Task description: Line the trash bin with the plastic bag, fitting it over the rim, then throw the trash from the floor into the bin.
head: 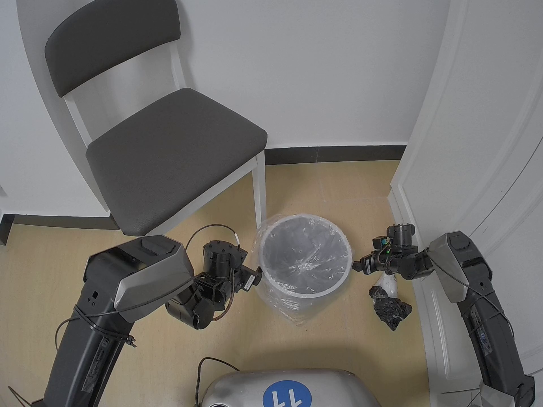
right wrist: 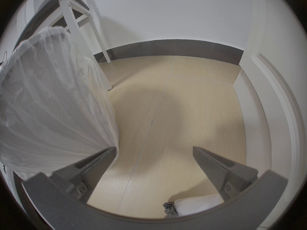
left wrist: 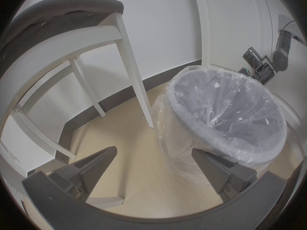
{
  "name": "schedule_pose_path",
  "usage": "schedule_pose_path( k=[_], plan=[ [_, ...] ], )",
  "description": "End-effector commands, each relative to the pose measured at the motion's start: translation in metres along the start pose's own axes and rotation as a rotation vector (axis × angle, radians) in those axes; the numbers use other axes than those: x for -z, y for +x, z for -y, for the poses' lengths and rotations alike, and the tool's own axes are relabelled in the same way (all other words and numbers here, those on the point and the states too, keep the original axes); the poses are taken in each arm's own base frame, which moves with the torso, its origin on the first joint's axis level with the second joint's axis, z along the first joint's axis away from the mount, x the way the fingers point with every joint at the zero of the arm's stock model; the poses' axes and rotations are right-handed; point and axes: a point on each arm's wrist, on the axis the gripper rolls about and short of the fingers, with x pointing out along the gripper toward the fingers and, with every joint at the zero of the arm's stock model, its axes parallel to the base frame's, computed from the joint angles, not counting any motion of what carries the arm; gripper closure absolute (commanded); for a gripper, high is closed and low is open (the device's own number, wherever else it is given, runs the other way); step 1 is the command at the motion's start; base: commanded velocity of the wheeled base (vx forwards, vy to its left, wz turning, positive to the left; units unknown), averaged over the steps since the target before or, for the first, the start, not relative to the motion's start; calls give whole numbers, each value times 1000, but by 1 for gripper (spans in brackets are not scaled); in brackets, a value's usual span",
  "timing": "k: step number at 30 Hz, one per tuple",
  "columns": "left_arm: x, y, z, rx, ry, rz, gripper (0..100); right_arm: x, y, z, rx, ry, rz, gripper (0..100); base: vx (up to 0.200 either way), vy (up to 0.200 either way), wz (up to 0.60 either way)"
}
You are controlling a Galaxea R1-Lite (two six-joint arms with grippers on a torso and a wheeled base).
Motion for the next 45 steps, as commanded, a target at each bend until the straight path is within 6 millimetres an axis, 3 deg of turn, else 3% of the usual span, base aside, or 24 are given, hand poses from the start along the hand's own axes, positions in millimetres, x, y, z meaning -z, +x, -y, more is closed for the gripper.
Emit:
schedule_pose_path(
  k=[1, 3, 7, 15, 20, 30, 40, 45],
  plan=[
    [2, -1, 1, 4, 3, -8, 0, -11, -5, -5, -8, -1, 13, 0, 0, 0, 0],
    [3, -1, 2, 5, 5, -11, 0, -18, -13, -8, -12, 4, 16, 0, 0, 0, 0],
    [3, -1, 1, 5, 4, -12, 0, -48, -52, -14, -41, 23, 17, 0, 0, 0, 0],
    [2, -1, 2, 6, 2, -9, 0, -83, -112, -4, -24, -4, 47, 0, 0, 0, 0],
    [6, -5, 4, 5, 9, -9, 0, -76, -121, -5, -51, -38, 42, 0, 0, 0, 0],
    [28, -30, 5, -122, 57, 75, 0, -62, -170, -34, 5, -45, 160, 0, 0, 0, 0],
    [33, -46, 13, -97, 56, 61, 0, -58, -181, -59, 41, 1, 244, 0, 0, 0, 0],
    [27, -32, 5, -129, 35, 80, 0, -65, -186, -59, 43, -4, 265, 0, 0, 0, 0]
  ],
)
